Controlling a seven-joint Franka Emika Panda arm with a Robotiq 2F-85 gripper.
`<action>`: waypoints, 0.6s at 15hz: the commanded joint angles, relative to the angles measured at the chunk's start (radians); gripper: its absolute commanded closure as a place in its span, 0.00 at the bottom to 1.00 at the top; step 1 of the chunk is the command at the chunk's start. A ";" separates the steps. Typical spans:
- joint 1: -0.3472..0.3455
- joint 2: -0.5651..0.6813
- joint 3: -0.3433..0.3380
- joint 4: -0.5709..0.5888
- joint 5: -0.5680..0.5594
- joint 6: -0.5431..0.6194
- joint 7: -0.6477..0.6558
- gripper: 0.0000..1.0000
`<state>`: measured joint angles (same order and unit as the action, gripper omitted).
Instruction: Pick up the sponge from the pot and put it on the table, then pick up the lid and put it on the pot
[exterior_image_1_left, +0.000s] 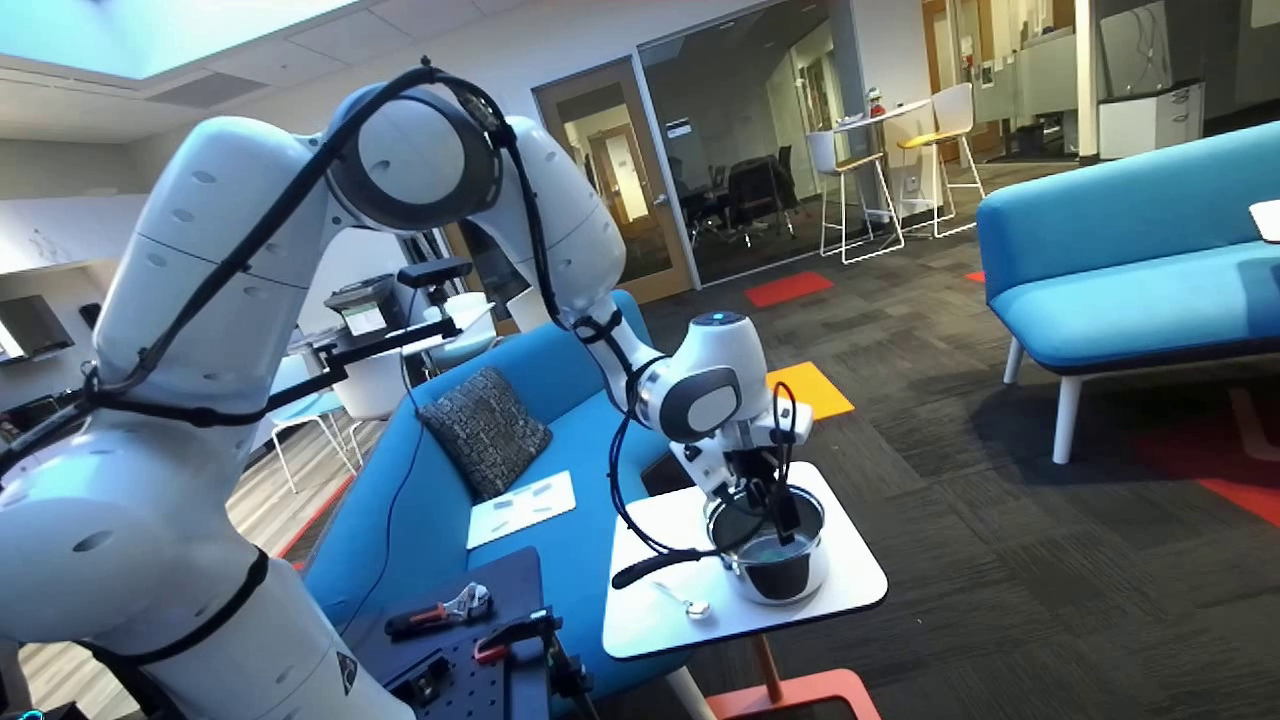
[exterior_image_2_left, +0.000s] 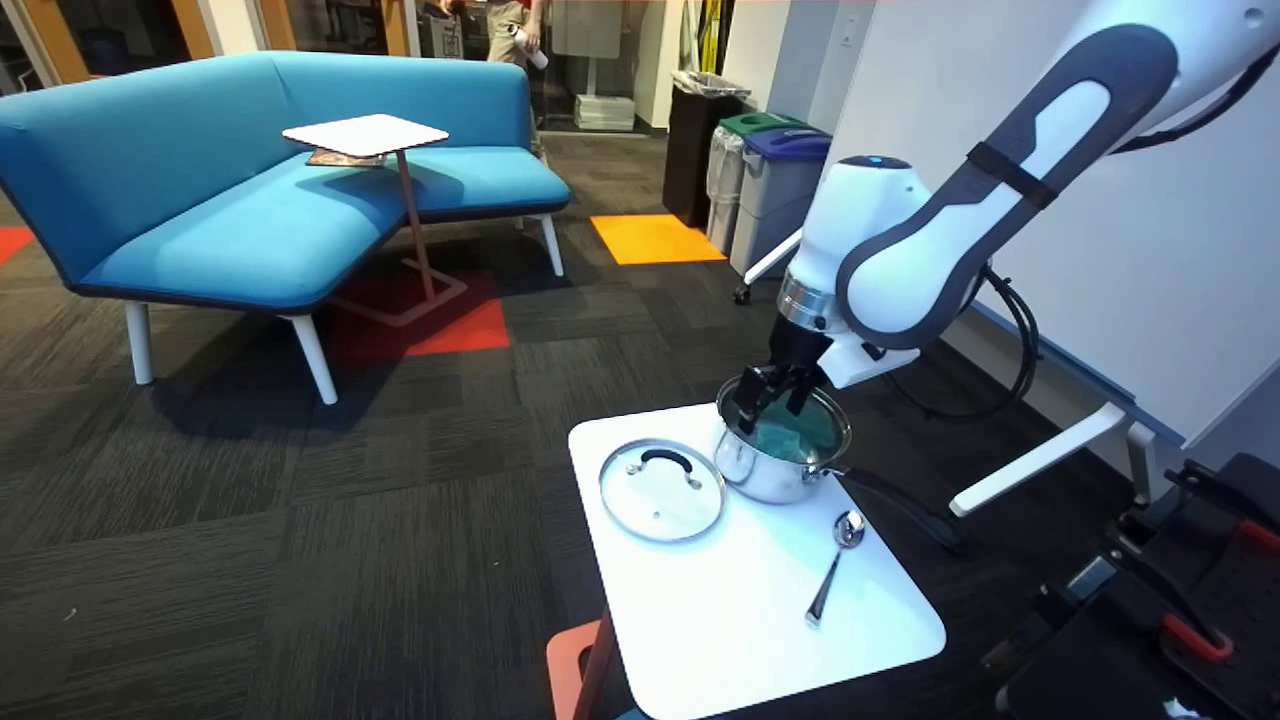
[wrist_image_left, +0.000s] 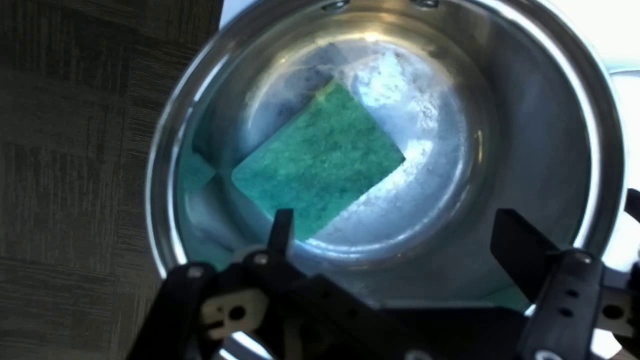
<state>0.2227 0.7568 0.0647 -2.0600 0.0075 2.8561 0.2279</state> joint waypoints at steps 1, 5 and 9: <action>0.013 0.031 -0.018 0.035 0.031 -0.006 0.015 0.00; 0.022 0.069 -0.019 0.077 0.031 -0.043 0.010 0.00; 0.044 0.110 -0.031 0.124 0.028 -0.086 0.026 0.00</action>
<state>0.2372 0.8371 0.0544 -1.9919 0.0215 2.8318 0.2290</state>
